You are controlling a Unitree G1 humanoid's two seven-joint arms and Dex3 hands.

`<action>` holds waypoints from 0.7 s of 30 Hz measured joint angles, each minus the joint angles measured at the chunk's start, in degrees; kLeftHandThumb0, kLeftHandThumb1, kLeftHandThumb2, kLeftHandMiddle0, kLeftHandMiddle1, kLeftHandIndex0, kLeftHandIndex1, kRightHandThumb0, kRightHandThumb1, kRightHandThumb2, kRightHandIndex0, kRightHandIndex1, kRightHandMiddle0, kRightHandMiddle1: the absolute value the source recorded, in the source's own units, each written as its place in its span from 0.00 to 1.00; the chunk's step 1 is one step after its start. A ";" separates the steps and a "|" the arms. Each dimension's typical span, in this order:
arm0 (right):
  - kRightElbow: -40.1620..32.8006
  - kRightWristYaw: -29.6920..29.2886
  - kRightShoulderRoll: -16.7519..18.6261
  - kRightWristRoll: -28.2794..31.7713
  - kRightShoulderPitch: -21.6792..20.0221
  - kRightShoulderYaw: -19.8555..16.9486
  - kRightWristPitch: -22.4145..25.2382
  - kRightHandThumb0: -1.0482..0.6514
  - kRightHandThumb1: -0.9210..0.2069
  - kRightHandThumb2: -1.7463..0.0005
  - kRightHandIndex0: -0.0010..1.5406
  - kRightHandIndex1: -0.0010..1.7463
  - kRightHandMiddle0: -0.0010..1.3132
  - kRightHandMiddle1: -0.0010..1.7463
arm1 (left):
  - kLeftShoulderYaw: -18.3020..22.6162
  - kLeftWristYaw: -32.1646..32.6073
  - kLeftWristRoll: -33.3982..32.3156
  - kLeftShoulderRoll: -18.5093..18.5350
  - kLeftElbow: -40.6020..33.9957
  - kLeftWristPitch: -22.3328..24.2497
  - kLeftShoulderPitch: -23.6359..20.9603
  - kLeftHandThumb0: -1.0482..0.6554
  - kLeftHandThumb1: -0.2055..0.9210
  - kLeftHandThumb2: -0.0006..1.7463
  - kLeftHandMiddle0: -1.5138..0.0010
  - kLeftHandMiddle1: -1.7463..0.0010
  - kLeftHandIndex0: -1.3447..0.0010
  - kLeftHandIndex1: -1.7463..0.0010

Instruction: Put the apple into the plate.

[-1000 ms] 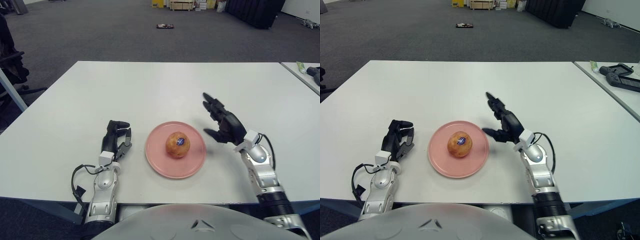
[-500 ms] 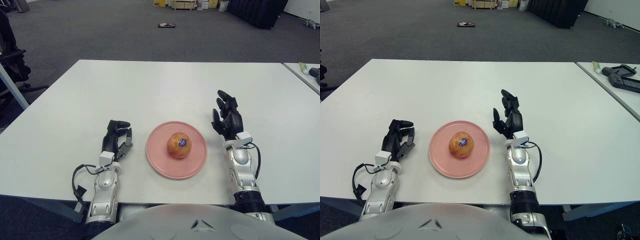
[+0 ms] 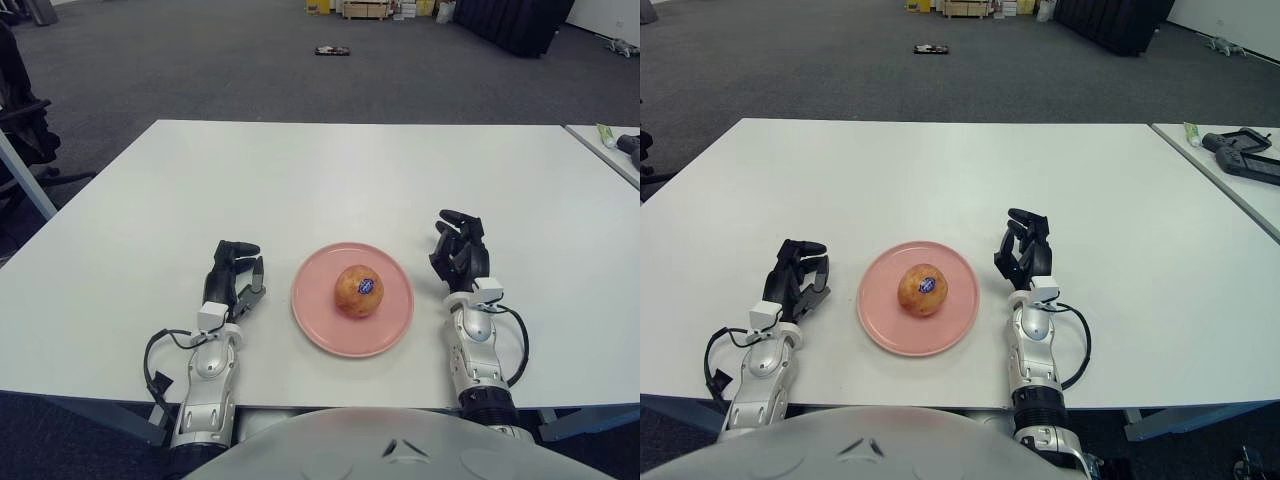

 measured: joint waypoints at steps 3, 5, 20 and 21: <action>0.03 0.52 0.34 0.33 0.02 0.01 -0.08 0.34 0.04 0.44 0.22 0.63 0.09 0.83 | 0.00 0.00 0.00 0.01 0.03 -0.05 0.00 0.40 0.90 0.39 0.68 0.16 0.81 0.00; -0.09 0.51 0.64 0.41 0.05 0.02 0.07 0.35 0.05 0.43 0.23 0.64 0.10 0.84 | 0.00 0.00 0.00 0.02 0.04 -0.07 0.00 0.40 0.90 0.39 0.68 0.16 0.81 0.00; -0.38 0.26 1.34 0.18 0.58 0.21 3.08 0.41 0.00 0.69 0.31 0.69 0.15 1.00 | 0.01 -0.14 -0.02 0.34 0.01 0.07 0.00 0.40 0.91 0.39 0.67 0.14 0.81 0.00; -0.38 0.18 1.34 0.16 0.60 0.24 3.48 0.41 0.01 0.69 0.31 0.69 0.15 1.00 | 0.01 -0.15 -0.04 0.35 0.02 0.05 0.00 0.40 0.91 0.39 0.67 0.14 0.81 0.00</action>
